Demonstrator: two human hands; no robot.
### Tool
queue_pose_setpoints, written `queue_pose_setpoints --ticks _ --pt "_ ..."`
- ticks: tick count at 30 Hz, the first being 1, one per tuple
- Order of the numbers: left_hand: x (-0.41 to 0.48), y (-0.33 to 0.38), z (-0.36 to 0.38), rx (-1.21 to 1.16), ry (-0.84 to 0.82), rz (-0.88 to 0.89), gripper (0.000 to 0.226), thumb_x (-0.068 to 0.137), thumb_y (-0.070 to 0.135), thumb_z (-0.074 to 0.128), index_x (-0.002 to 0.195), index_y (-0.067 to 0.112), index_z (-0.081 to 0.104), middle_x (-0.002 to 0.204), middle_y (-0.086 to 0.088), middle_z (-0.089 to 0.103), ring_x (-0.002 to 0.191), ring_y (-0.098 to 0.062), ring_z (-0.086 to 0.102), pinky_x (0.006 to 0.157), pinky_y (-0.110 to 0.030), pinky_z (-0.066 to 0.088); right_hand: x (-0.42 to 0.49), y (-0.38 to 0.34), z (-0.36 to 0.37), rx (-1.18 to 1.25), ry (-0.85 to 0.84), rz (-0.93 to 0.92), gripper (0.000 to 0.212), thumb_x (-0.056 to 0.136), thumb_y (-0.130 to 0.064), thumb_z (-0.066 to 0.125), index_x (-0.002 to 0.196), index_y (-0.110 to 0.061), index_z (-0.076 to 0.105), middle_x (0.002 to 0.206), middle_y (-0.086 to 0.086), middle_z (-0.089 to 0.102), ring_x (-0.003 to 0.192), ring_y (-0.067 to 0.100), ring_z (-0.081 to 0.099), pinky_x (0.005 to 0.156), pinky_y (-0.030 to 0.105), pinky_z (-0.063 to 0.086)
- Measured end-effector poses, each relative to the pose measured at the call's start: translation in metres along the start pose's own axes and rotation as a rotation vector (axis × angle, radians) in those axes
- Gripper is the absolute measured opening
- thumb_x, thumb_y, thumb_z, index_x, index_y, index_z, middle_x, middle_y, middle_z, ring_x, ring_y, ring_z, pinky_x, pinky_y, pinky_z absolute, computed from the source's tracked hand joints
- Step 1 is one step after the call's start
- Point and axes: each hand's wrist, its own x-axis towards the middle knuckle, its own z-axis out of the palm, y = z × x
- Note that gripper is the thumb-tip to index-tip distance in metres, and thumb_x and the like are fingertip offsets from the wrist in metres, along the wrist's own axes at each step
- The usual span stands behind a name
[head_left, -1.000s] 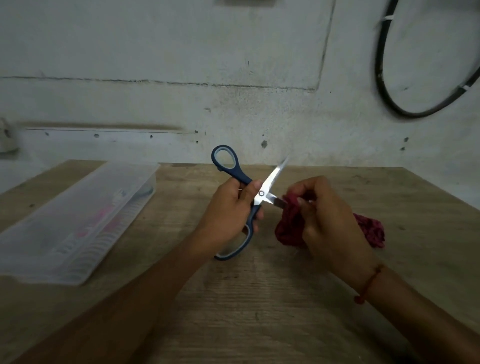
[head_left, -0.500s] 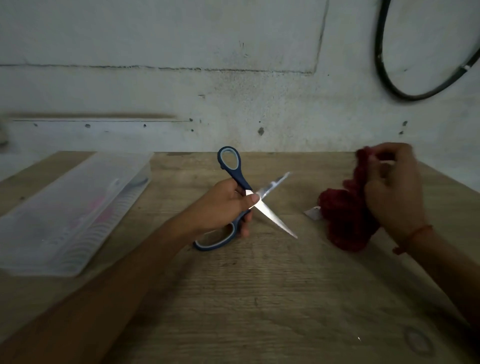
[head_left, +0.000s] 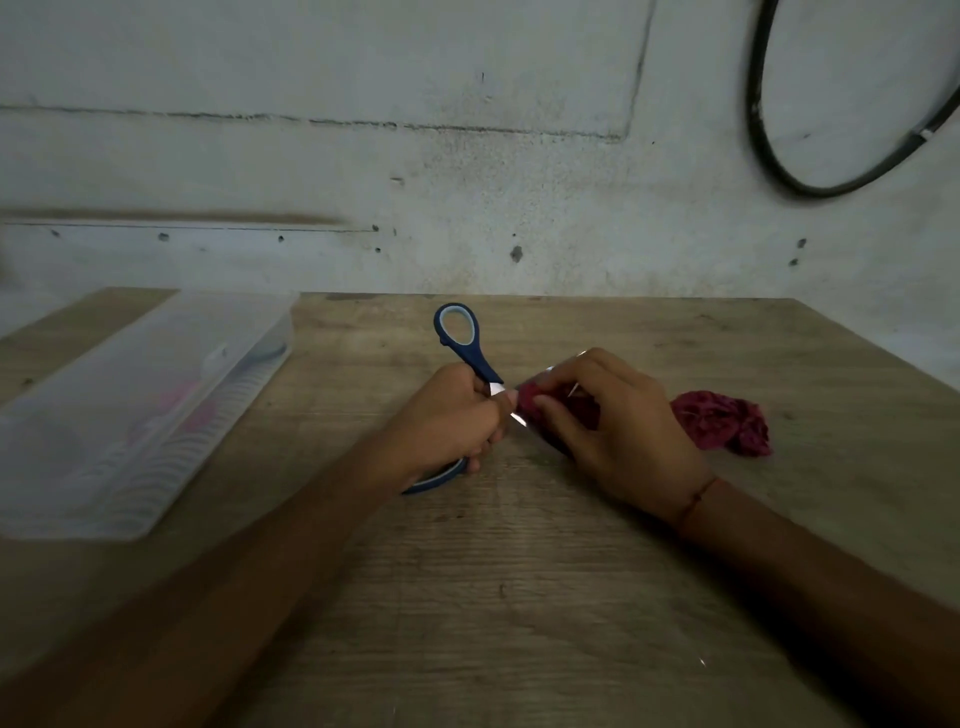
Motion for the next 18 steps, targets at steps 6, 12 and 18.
queue_pose_setpoints --ticks 6,12,18 --pt "0.002 -0.001 0.007 0.079 0.039 0.068 0.023 0.099 0.032 0.052 0.089 0.012 0.053 0.064 0.000 0.050 0.041 -0.005 0.041 0.042 -0.028 0.039 0.002 -0.004 0.000 0.034 0.097 0.000 0.013 0.085 -0.020 0.072 0.097 -0.018 0.072 0.095 -0.005 0.067 0.086 0.006 0.062 0.074 0.026 0.054" --pt "0.002 -0.001 0.011 0.188 0.051 0.127 0.030 0.101 0.041 0.048 0.110 0.012 0.047 0.080 -0.002 0.057 0.054 -0.007 0.047 0.050 -0.028 0.041 0.002 -0.008 -0.001 0.093 0.223 0.063 0.007 0.080 -0.020 0.076 0.086 -0.015 0.075 0.085 -0.006 0.070 0.078 0.004 0.064 0.069 0.020 0.052" --pt "0.000 0.001 0.013 0.288 0.094 0.185 0.033 0.101 0.038 0.051 0.117 0.010 0.045 0.088 0.001 0.060 0.076 -0.014 0.059 0.068 -0.036 0.051 0.003 -0.009 -0.001 0.083 0.254 0.111 0.007 0.080 -0.022 0.076 0.085 -0.017 0.076 0.084 -0.007 0.070 0.076 0.004 0.064 0.067 0.016 0.050"
